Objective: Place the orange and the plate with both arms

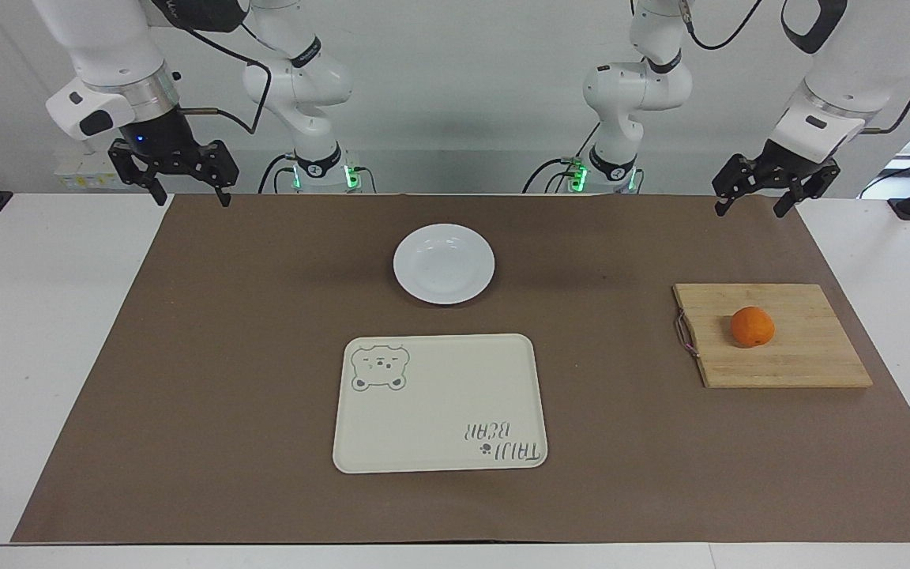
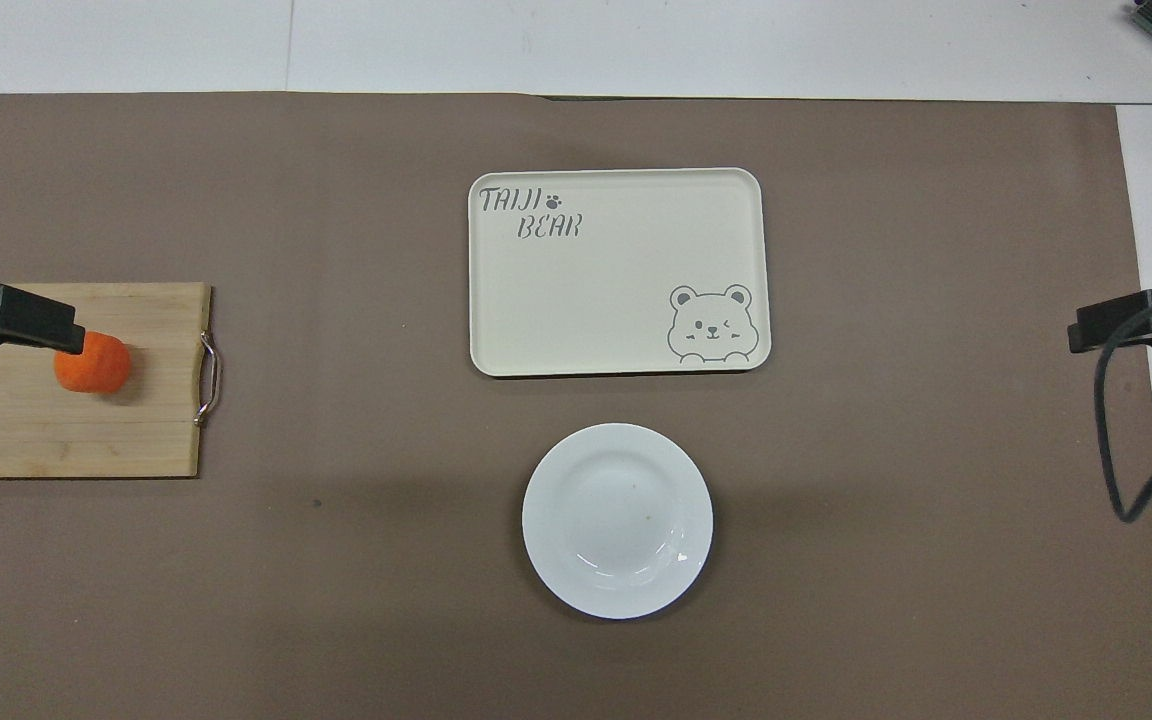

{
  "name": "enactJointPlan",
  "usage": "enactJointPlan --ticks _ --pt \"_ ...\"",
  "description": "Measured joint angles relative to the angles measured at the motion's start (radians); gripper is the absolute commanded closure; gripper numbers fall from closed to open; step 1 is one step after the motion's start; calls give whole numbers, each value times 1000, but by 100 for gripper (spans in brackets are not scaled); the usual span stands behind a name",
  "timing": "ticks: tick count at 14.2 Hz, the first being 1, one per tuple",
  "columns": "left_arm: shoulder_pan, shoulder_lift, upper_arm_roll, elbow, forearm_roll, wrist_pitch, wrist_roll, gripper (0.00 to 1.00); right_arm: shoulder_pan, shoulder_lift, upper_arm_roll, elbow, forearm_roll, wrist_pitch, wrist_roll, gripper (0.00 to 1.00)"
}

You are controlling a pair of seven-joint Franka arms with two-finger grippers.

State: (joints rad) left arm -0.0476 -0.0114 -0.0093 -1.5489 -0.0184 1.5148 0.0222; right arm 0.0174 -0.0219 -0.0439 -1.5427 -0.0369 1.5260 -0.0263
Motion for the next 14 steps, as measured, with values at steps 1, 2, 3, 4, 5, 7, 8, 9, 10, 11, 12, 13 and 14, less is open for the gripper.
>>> enactJointPlan --ticks 1,2,3,4,5,7,8,9,10,11,12,13,14 --pt "0 0 0 -1 0 0 0 0 0 0 0 0 0 0 0 0" --pt "0 0 0 -1 0 0 0 0 0 0 0 0 0 0 0 0" --pt "0 0 0 -1 0 0 2 0 0 0 0 0 0 0 0 0" --pt "0 0 0 -2 0 0 6 0 0 0 0 -1 0 0 0 0" --pt "0 0 0 -3 0 2 12 0 0 0 0 -1 0 0 1 0" --pt "0 -1 1 -8 0 9 21 0 0 0 0 -2 0 0 1 0" --pt "1 -3 1 -17 0 19 24 0 0 0 0 -2 0 0 1 0" --pt "1 -6 2 -27 0 28 27 0 0 0 0 -2 0 0 1 0" --pt "1 -8 3 -37 0 36 36 0 0 0 0 -2 0 -1 1 0" --pt "2 -10 4 -45 0 42 47 0 0 0 0 -2 0 -1 1 0" --pt "2 -11 6 -54 0 48 59 0 0 0 0 -2 0 -1 1 0" --pt "5 -12 8 -67 1 65 75 0 0 0 0 -2 0 -1 1 0" --pt "14 -13 11 -88 1 95 99 0 0 0 0 -2 0 -1 1 0"
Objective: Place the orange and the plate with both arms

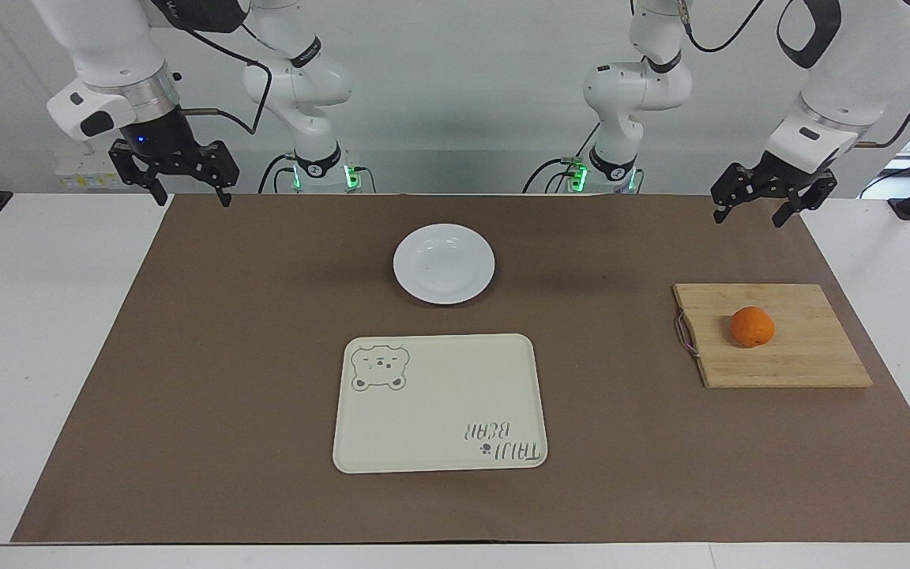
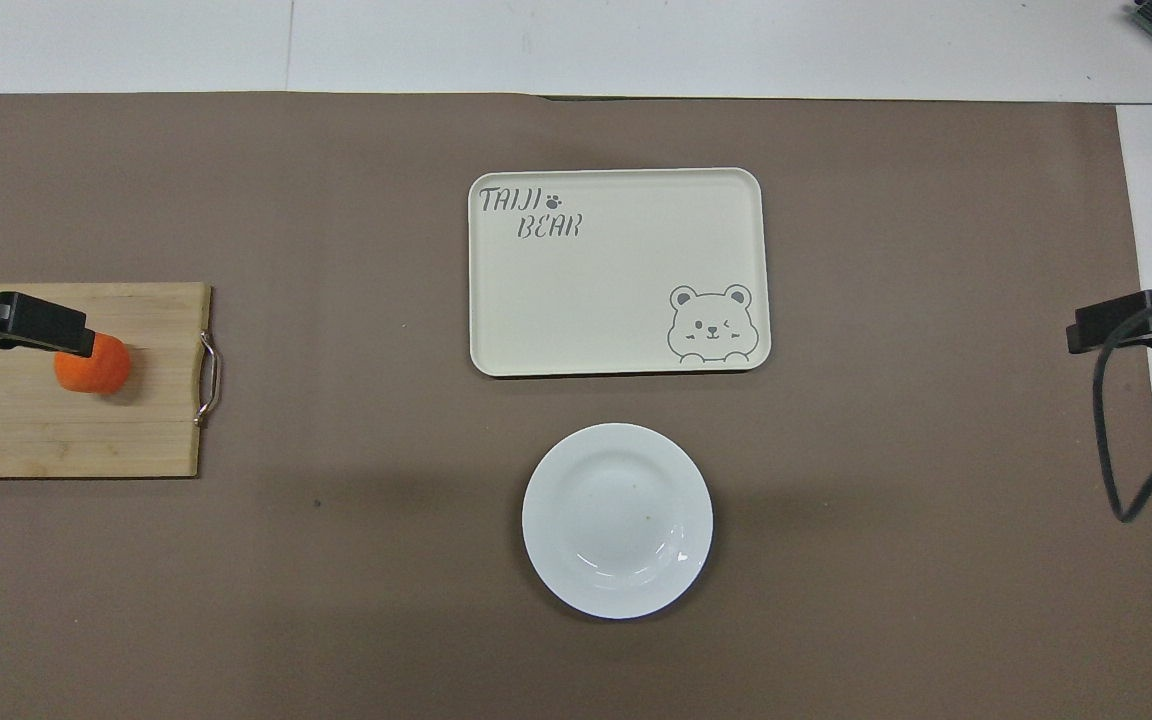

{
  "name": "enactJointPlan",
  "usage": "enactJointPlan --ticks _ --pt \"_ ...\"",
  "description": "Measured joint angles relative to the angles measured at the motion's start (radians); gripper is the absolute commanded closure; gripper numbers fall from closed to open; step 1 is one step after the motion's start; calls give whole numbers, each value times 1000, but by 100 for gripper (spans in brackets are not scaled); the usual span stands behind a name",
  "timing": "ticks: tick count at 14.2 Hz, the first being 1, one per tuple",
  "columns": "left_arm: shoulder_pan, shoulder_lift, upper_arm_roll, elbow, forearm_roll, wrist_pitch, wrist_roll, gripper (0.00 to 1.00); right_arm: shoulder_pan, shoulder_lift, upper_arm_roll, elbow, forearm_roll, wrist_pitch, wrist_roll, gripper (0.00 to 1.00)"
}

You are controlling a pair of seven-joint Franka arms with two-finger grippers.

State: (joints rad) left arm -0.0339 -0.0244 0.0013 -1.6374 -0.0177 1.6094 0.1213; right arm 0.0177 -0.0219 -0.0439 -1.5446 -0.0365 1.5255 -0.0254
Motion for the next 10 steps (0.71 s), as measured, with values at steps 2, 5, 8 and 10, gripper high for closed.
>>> enactJointPlan --ticks 2,5,8,10 --pt "32 -1 4 -46 0 61 64 0 0 0 0 0 0 0 0 0" --pt "78 -2 7 -103 0 133 142 0 0 0 0 0 0 0 0 0" --pt "118 0 8 -179 0 248 216 0 1 -2 0 -5 1 -4 0 0" --pt "151 8 9 -229 0 319 257 0 1 -14 0 -23 2 -15 0 0"
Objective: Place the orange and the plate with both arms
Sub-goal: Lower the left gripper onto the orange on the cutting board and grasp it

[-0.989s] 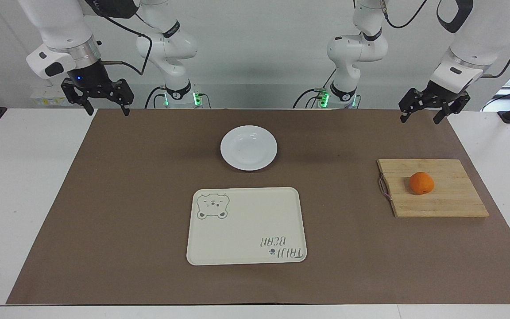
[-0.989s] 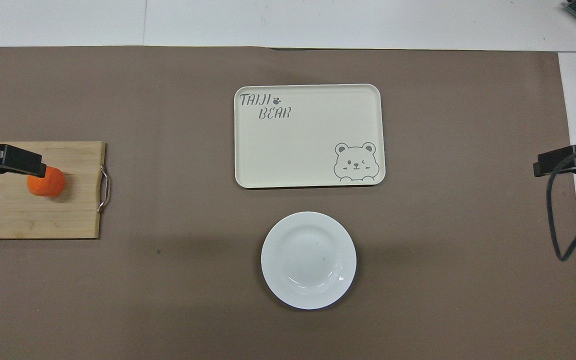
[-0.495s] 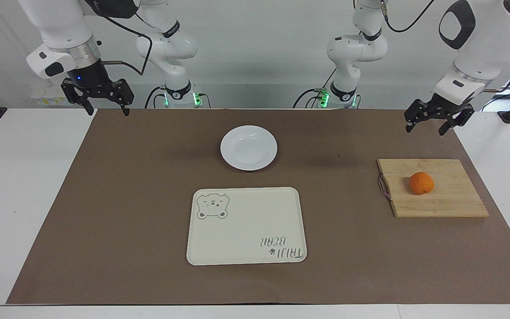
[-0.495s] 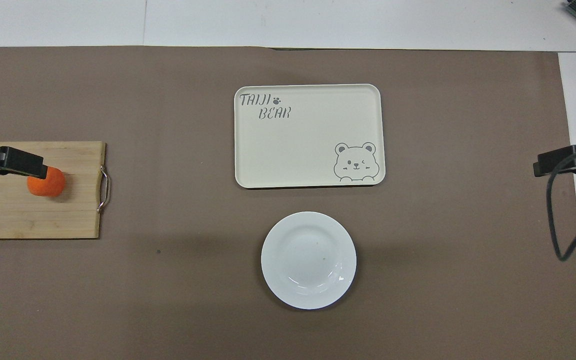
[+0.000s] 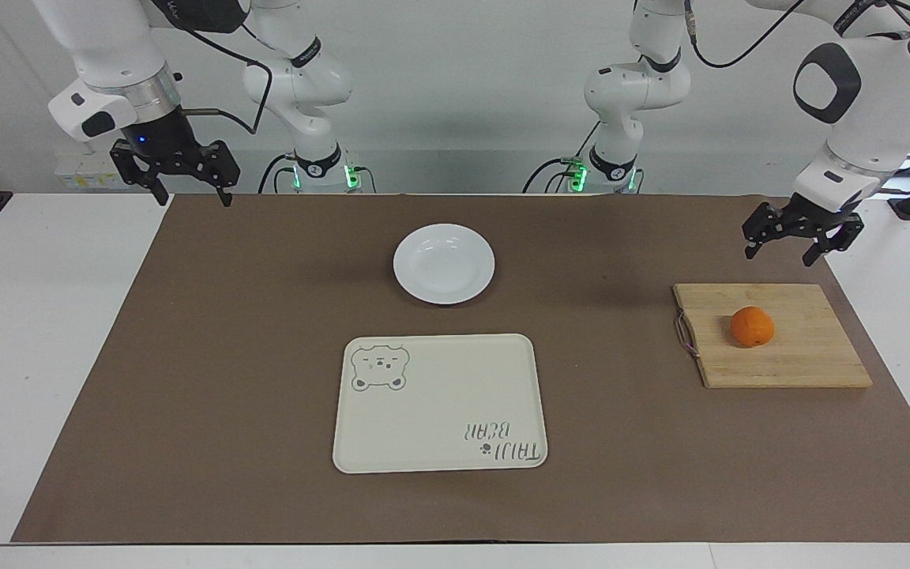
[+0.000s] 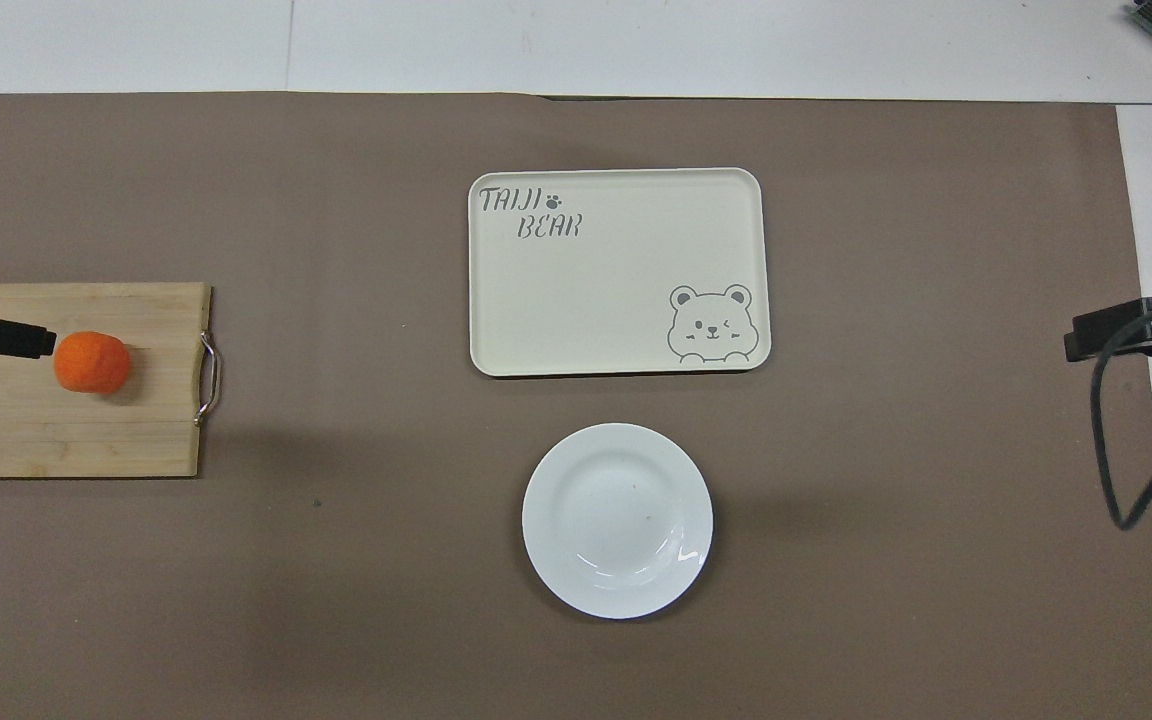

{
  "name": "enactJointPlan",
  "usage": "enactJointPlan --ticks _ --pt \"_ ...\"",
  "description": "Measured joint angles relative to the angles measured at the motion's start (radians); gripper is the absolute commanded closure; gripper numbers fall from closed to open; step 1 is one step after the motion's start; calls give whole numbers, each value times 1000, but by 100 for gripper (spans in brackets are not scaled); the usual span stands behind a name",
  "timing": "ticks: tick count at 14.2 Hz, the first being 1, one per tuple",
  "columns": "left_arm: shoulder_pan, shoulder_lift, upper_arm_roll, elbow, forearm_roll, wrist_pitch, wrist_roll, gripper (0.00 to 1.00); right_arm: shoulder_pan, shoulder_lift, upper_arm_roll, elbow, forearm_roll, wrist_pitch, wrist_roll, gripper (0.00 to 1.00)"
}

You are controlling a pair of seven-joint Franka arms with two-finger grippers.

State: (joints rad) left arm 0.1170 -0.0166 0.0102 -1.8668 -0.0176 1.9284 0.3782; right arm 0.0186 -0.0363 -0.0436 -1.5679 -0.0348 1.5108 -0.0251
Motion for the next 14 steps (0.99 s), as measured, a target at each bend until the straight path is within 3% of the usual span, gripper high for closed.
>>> enactJointPlan --ticks 5,8,14 --pt "30 55 0 -88 0 151 29 0 2 -30 4 -38 15 0 18 0" --pt "49 124 0 -114 0 247 49 0 2 -31 8 -40 15 0 33 0" --pt "60 204 -1 -122 -1 316 56 0 2 -32 8 -42 16 0 35 0"
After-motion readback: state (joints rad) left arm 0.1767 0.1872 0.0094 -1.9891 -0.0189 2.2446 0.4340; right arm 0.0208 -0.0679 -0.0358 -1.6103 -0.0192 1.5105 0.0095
